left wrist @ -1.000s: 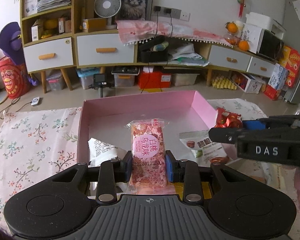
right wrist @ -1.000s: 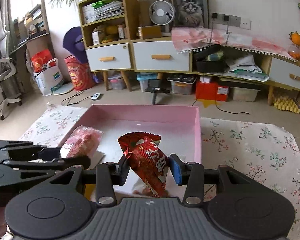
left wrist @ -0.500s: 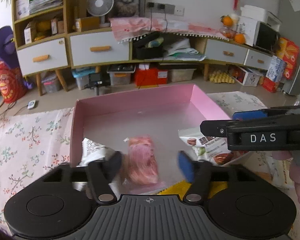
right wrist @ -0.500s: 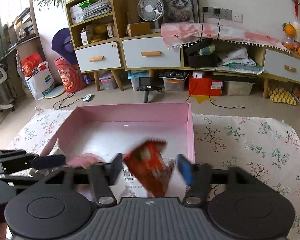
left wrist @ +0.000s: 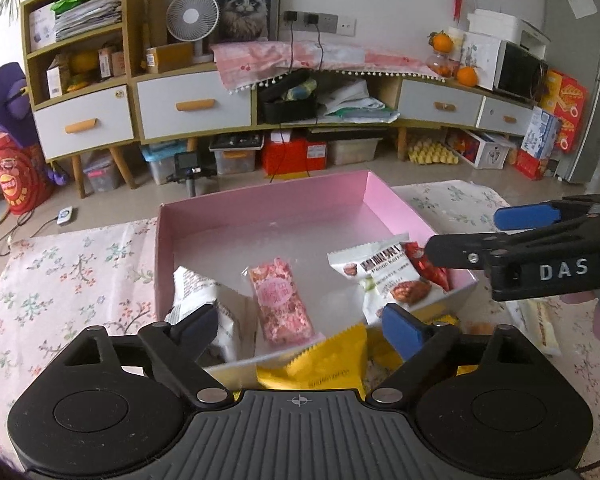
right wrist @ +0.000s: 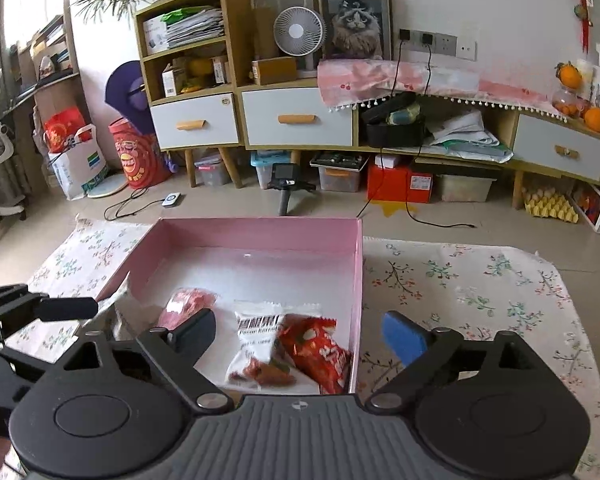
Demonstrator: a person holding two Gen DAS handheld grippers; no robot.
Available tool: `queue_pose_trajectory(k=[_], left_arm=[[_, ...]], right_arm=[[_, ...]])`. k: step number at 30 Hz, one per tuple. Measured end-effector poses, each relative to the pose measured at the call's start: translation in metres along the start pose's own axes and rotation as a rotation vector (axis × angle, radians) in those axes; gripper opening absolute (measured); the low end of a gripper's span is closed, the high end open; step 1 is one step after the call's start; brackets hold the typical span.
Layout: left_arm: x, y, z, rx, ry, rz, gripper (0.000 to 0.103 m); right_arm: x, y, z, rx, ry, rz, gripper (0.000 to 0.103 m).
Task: Organize snacks
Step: 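Move both open tools back over the remaining snack pile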
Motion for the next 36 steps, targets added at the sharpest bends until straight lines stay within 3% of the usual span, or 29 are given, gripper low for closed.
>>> queue_pose_trajectory(k=[4,14,28,36], left_arm=[[0.002,-0.006,-0.016,0.001,0.006,0.018,0.096],[0.017,-0.038,-0.049,0.04,0.028,0.077,0.097],[0.041,-0.085,-0.081,0.075,-0.006,0.126,0.097],[0.048,-0.106,-0.082,0.098,-0.043,0.16,0.097]], right_arm=[[0.005,-0.002,-0.016,-0.009,-0.004,-0.03,0.079],[0.02,-0.022,-0.044,-0.008,0.021,-0.075,0.084],[0.059,-0.07,-0.073,0.005,0.177,-0.256,0.086],[0.085,-0.105,-0.08,0.061,0.31,-0.421,0.086]])
Point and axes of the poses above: each gripper's, at about its wrist camera, not at the fingertips, and z roughly the way its jaws point, x to its left, y to its top, the point moved 1 cm from there along z, roughly the way its jaws point, and after that the axes turned 5 degrees about -x, right-handed, at the moved point
